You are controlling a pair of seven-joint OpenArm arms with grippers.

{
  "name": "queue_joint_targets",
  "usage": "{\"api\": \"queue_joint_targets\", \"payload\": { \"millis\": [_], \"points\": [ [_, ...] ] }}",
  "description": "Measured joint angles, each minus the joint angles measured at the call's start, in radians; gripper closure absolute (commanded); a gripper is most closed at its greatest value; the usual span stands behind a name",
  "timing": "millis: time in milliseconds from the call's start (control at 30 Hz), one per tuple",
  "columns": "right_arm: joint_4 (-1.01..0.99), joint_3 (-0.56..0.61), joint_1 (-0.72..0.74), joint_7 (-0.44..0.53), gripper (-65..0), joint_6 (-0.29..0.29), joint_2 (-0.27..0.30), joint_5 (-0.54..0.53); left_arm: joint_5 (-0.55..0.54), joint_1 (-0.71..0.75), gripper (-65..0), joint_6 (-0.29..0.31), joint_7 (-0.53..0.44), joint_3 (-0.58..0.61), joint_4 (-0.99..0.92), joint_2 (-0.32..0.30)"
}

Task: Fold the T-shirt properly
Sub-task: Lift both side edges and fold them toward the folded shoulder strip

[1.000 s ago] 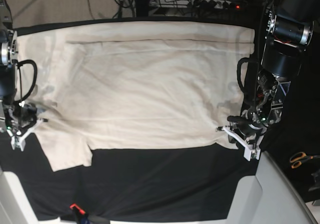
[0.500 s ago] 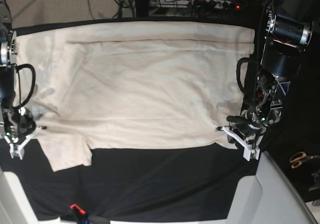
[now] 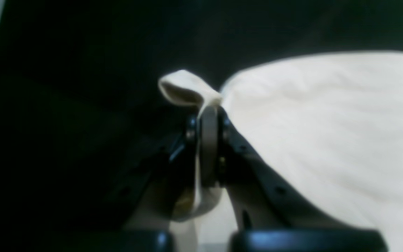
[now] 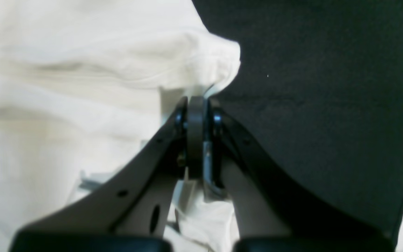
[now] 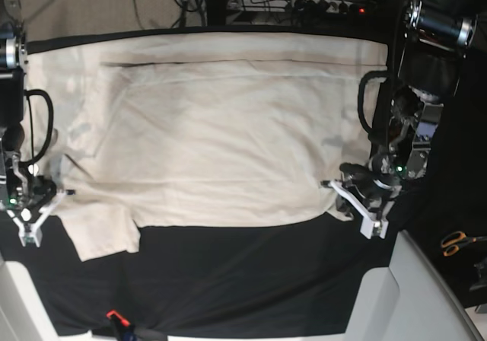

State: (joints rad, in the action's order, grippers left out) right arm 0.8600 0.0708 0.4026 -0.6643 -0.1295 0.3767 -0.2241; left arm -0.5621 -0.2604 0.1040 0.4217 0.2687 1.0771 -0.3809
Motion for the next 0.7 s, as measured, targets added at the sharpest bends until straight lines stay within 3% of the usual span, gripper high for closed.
{"api": "queue_joint_targets", "payload": {
  "millis": [167,300,700],
  "points": [
    [0.129,-0.013,-0.077,-0.042,-1.7,-0.002,-0.003,-0.001,-0.004,0.111,0.0,0.008,0.086,-0.139,0.174,0.007],
    [0.210,-0.105,-0.130,-0.065,-1.8,-0.002,-0.011,-0.003,0.008,0.183,0.0,0.001,0.155,-0.228,0.298,-0.010],
    [0.335,-0.174,-0.251,-0.150,-2.1,-0.002,-0.018,-0.010,-0.005,0.329,0.0,0.005,0.170,-0.230,0.388,-0.064]
  ]
}}
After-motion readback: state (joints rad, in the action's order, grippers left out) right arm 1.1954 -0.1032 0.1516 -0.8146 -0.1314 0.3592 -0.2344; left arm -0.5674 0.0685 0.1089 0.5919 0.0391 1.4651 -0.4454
